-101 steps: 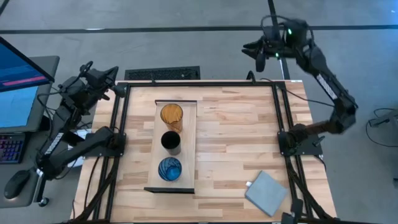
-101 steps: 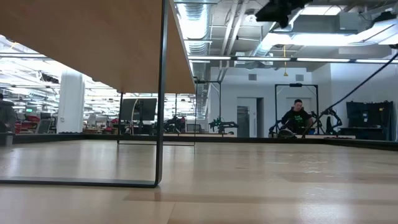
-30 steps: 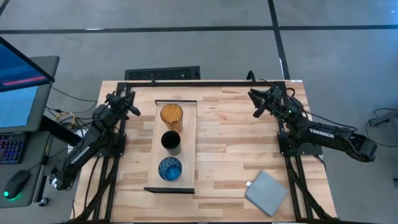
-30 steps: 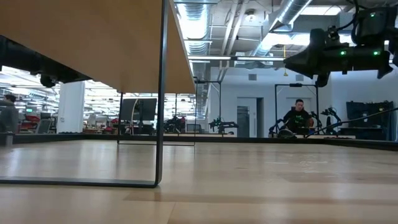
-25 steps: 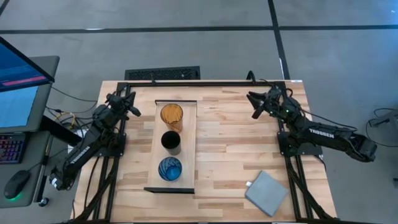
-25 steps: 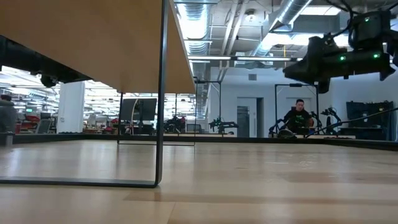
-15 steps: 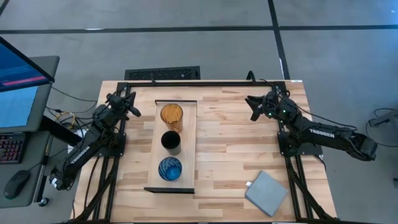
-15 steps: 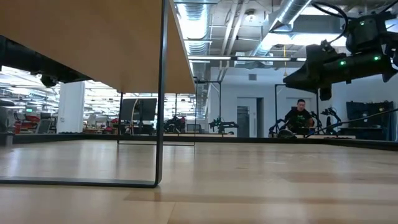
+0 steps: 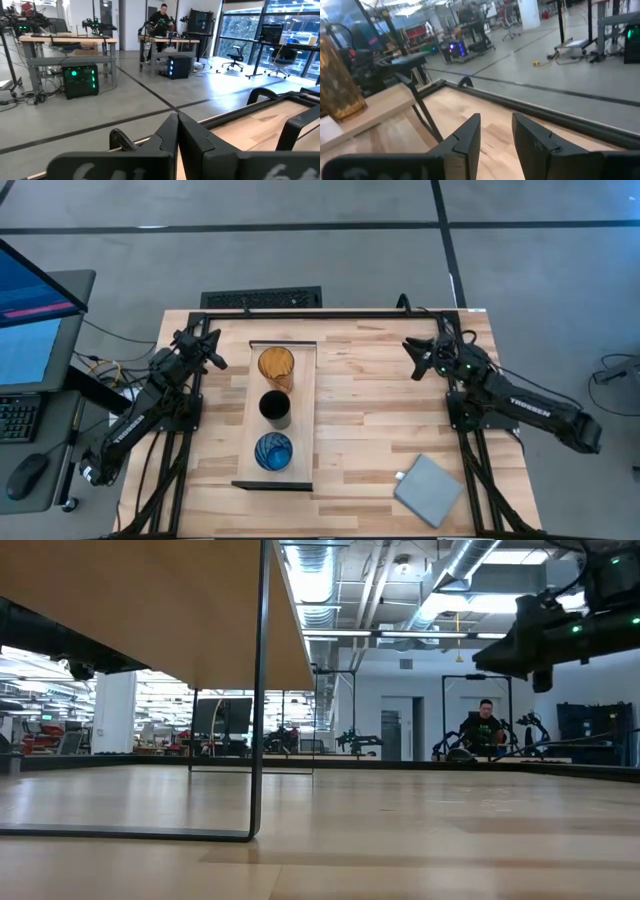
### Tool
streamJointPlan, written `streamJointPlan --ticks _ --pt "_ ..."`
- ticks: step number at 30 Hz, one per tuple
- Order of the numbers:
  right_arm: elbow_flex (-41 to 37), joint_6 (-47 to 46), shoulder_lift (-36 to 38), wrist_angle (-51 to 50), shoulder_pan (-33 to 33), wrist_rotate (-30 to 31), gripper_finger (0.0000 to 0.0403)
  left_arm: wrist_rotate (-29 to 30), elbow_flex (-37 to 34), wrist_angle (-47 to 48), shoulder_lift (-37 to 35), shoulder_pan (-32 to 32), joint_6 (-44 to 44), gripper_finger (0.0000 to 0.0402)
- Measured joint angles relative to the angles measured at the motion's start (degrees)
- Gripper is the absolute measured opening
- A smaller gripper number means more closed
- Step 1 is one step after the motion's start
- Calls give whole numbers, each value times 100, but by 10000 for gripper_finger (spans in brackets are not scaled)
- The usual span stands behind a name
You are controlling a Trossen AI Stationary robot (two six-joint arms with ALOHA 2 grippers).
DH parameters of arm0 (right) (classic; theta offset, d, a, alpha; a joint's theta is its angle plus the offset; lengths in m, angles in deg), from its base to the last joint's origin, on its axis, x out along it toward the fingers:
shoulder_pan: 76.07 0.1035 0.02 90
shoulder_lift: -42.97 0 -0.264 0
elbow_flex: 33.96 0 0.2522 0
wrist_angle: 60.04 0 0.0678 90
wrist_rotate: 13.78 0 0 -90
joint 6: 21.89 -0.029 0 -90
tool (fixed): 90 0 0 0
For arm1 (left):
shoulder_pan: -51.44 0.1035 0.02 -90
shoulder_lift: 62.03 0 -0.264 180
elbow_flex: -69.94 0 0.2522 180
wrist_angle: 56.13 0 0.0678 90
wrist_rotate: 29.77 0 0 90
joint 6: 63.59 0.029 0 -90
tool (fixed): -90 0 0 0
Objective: Stack small to large cups/mugs on shelf
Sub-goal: Return to Home Position
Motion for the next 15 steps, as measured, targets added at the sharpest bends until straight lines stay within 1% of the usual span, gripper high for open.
streamJointPlan --ticks 4,7,9,10,15 --pt "0 26 837 -623 -3 178 134 0 0 0 0 0 -2 0" --pt "-2 18 1541 -1486 -7 435 134 1 0 2 0 0 -8 0" --pt "-2 -24 2065 -2025 -7 454 134 0 0 2 0 -2 -16 0" --pt "4 -35 2178 -2169 -7 455 134 2 -2 2 -2 -2 -24 0" --pt "-7 -26 2157 -2252 34 591 134 -11 -2 4 24 -2 -71 0"
